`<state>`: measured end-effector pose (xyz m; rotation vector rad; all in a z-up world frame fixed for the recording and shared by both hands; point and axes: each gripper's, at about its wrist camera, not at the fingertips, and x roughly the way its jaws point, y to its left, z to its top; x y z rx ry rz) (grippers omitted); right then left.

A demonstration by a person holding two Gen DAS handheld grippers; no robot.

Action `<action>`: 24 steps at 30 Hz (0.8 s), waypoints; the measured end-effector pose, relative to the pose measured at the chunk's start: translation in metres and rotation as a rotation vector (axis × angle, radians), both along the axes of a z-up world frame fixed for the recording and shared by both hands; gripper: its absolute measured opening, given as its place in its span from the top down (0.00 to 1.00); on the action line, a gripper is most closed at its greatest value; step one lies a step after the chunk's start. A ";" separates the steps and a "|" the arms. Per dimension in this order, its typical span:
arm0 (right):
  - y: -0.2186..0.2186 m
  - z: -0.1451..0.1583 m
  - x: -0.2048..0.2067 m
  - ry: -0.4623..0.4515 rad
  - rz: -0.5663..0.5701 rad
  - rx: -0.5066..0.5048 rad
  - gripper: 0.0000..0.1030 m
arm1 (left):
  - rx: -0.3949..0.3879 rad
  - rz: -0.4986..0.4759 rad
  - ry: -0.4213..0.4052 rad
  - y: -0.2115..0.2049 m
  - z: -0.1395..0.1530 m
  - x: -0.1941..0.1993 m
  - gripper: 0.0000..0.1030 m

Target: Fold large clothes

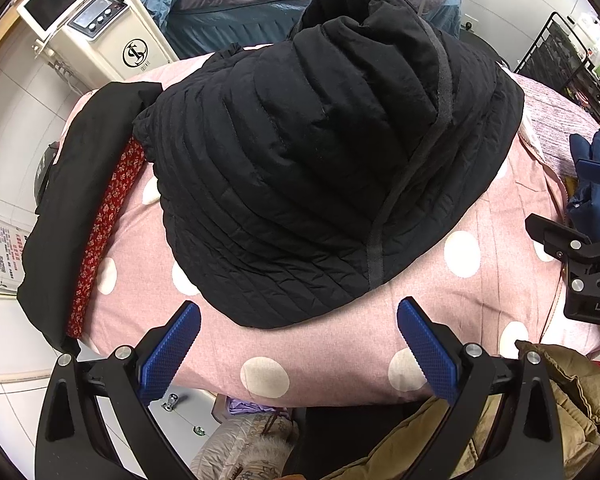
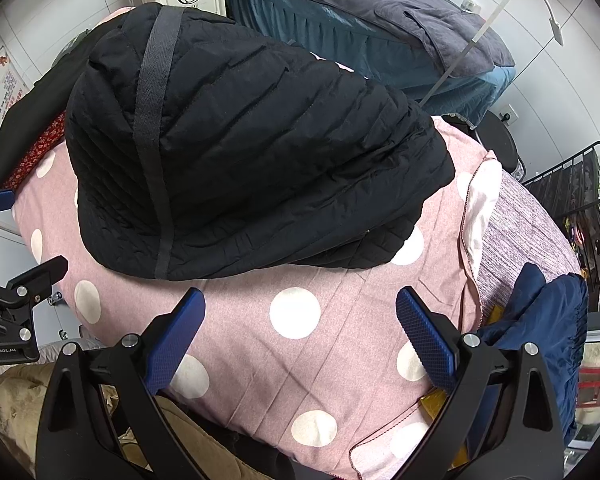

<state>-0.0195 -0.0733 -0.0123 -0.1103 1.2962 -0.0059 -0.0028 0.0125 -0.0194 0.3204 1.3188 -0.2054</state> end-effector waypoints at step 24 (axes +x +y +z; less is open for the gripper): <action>-0.102 -0.075 0.007 -0.013 -0.298 0.361 0.08 | -0.258 0.180 0.048 0.116 -0.110 0.006 0.06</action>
